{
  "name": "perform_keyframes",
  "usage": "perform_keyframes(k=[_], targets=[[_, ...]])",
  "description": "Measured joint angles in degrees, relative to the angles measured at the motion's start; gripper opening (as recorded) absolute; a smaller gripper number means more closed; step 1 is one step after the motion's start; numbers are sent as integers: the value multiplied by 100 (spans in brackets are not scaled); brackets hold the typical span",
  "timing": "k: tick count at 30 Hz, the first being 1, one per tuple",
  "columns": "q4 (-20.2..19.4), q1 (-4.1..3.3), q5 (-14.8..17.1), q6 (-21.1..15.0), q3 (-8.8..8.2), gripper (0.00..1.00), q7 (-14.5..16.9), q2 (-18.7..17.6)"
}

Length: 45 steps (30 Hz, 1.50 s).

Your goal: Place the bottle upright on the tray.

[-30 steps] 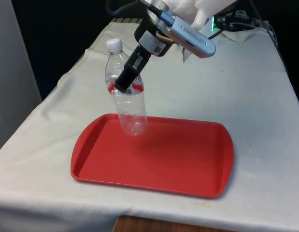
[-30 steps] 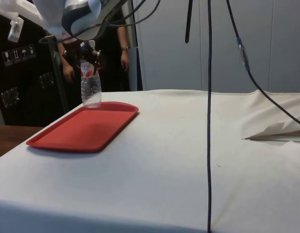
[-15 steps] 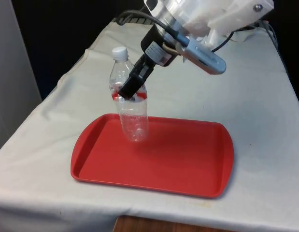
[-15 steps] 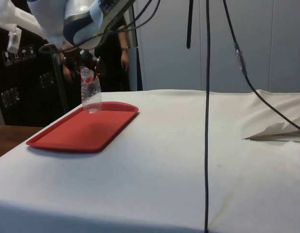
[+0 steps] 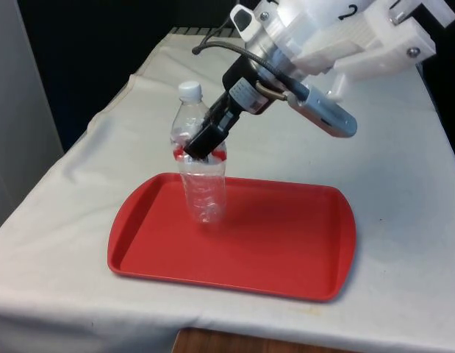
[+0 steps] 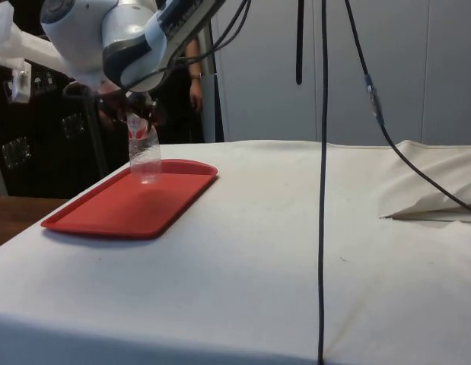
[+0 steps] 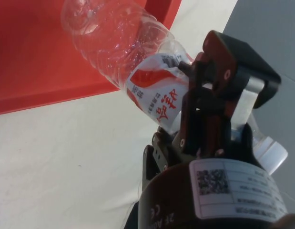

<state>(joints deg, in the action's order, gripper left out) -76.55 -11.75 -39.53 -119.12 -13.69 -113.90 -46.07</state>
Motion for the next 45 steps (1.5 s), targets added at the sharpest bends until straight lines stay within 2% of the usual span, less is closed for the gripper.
perform_keyframes(k=[14, 32, 45], targets=[[269, 0, -155, 138, 29, 14, -52, -218], [275, 6, -149, 183, 46, 14, -57, -269], [281, 92, -86, 155, 160, 14, -57, -355]])
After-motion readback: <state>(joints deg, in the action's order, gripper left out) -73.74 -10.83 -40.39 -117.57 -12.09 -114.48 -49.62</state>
